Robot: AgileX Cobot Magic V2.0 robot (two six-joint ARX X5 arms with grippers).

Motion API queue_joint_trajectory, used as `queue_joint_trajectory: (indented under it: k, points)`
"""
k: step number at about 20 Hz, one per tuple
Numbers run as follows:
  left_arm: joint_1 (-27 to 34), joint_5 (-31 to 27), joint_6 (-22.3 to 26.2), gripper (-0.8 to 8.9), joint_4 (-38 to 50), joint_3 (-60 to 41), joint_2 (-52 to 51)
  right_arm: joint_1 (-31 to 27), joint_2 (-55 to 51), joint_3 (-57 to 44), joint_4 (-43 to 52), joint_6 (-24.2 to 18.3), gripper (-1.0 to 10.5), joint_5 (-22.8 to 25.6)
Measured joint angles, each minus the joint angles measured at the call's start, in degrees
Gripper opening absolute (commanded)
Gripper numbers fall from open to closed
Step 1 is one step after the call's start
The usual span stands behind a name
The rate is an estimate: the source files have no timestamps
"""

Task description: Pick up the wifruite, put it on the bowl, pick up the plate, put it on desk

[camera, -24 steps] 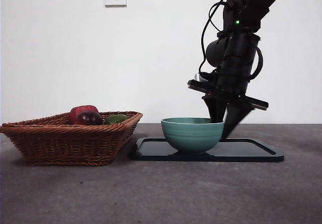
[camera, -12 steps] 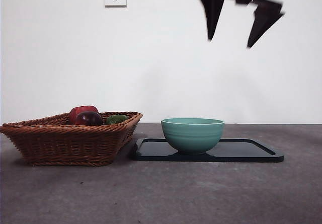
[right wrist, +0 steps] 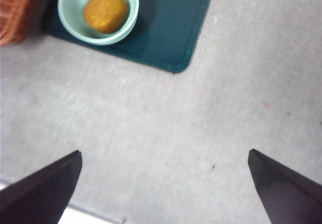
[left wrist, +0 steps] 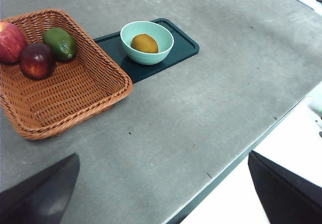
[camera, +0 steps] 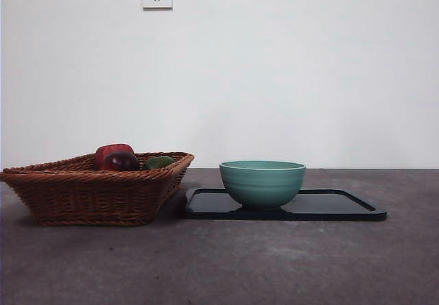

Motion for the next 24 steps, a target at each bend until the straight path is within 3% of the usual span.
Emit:
queue_joint_trajectory:
  k: [7,11,24]
  points:
    - [0.0,0.0,0.0,5.31,1.7,0.0,0.0,0.0,-24.8,-10.3,0.0,0.7,5.6,-6.4]
    - [0.0,0.0,-0.1,5.31,1.7,0.0,0.0,0.0,-36.3,-11.1,0.0,2.7,5.6,-6.8]
    - [0.0,0.0,-0.7,5.27,7.3,0.0,0.0,0.0,-40.5,-11.3,0.0,4.8,5.6,-8.2]
